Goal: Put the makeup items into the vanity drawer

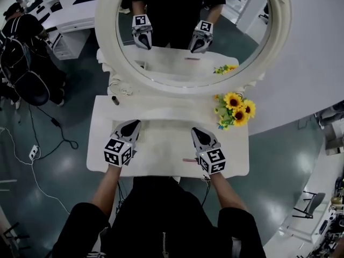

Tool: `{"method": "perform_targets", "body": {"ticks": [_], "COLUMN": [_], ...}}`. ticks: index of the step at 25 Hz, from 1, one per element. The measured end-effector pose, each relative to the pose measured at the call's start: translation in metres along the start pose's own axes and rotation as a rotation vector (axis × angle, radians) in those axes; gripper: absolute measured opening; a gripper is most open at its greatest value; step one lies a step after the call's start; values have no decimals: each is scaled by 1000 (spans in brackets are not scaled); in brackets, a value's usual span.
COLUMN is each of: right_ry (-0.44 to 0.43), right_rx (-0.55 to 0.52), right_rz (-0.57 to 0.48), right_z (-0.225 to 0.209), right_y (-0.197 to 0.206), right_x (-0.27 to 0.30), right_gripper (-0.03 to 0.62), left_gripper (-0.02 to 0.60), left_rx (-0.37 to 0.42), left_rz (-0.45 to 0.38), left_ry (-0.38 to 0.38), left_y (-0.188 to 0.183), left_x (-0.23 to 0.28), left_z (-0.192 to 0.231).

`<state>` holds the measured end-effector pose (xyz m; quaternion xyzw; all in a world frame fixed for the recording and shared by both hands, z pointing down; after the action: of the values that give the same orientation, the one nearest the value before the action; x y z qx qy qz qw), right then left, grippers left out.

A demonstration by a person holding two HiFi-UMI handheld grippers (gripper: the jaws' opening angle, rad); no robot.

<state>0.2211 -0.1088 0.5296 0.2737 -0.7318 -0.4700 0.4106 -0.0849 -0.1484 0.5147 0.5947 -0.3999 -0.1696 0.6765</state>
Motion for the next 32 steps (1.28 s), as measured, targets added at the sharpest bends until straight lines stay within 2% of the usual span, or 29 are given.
{"method": "perform_targets", "body": {"ticks": [3, 4, 6, 10, 17, 21, 24, 27, 32], "right_ry": [-19, -32, -56, -85, -181, -229, -263, -251, -212], "right_rx": [-38, -52, -73, -102, -125, -175, -205, -205, -182], "right_rz": [8, 30, 90, 229, 531, 610, 707, 748, 754], "right_z": [-7, -10, -14, -21, -27, -23, -15, -16, -15], "right_y": [8, 13, 29, 68, 140, 168, 184, 197, 202], "right_x": [-6, -6, -8, -17, -19, -17, -23, -25, -26], "right_gripper": [15, 55, 109, 149, 156, 160, 164, 163, 140], "left_gripper": [21, 21, 21, 21, 21, 21, 21, 21, 21], "left_rx": [6, 9, 11, 0, 1, 3, 1, 0, -6], "left_rz": [-2, -2, 3, 20, 40, 48, 54, 58, 65], "left_ry": [11, 14, 19, 20, 16, 14, 8, 0, -1], "left_y": [-3, -4, -3, 3, 7, 8, 10, 13, 17], "left_x": [6, 8, 11, 9, 7, 3, -1, -5, -11], "left_z": [-7, -9, -13, -19, -16, -13, -11, -9, -6]}}
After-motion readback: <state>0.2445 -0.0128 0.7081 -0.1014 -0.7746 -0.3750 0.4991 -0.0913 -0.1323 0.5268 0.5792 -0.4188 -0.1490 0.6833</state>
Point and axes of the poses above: the fingertips, and each gripper's own axes: x forward along the fingers, z to its left, y out of its underside, the point moved 8 cm from there along -x, backward along the fingers, and after that the axes turned 11 degrees about x, right-handed, at the moved point
